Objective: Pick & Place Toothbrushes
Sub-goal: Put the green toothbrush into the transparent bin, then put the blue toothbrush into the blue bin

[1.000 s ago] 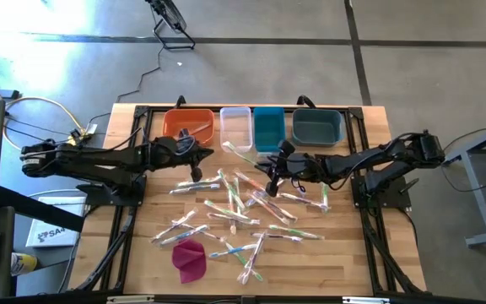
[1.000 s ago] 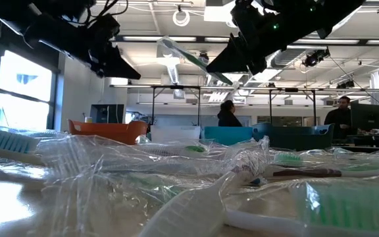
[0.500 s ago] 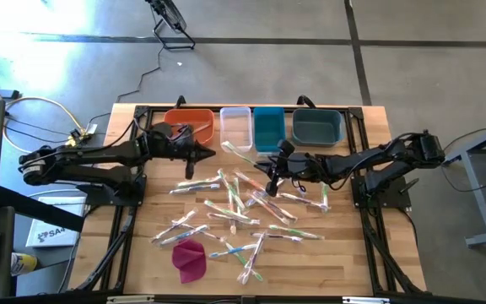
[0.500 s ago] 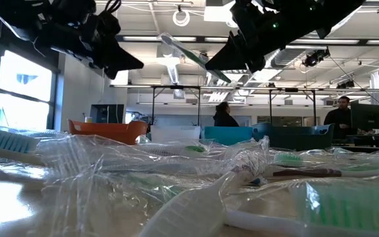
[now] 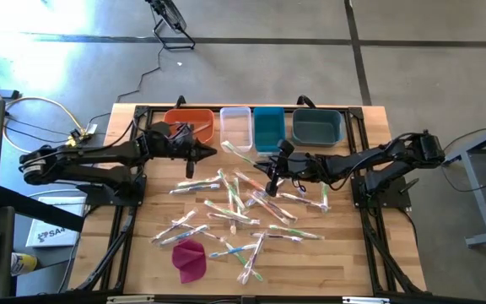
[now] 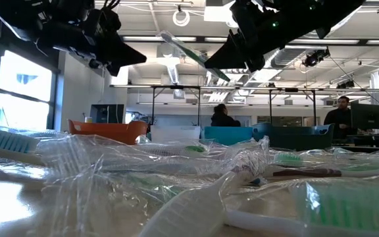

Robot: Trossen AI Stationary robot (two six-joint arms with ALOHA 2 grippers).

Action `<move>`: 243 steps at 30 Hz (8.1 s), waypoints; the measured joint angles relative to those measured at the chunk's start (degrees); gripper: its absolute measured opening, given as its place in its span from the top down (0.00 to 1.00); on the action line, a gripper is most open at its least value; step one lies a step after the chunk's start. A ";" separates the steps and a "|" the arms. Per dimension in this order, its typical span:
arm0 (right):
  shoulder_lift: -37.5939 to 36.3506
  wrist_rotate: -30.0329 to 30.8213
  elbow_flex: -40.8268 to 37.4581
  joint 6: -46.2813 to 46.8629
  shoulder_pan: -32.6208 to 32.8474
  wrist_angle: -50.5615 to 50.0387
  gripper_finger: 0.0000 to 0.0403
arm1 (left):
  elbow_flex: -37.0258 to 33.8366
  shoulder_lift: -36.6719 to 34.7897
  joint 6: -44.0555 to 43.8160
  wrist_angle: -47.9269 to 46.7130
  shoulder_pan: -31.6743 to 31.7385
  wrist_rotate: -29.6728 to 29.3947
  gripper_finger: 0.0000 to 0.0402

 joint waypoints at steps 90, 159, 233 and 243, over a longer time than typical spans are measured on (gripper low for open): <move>0.00 -4.54 -0.02 -4.04 0.09 3.53 0.96 | 6.51 22.50 -2.77 32.44 -6.88 6.28 0.97; -5.95 -3.66 -0.04 9.29 2.21 -23.26 0.59 | 29.66 26.28 -5.86 -20.55 16.85 1.42 0.98; -5.95 -4.44 -0.04 9.48 2.21 -20.41 0.60 | 29.59 34.70 4.26 -11.60 9.47 -13.40 0.66; -5.95 -4.28 -0.04 9.46 2.19 -20.50 0.60 | 29.59 34.70 5.34 -11.64 4.19 -13.41 0.92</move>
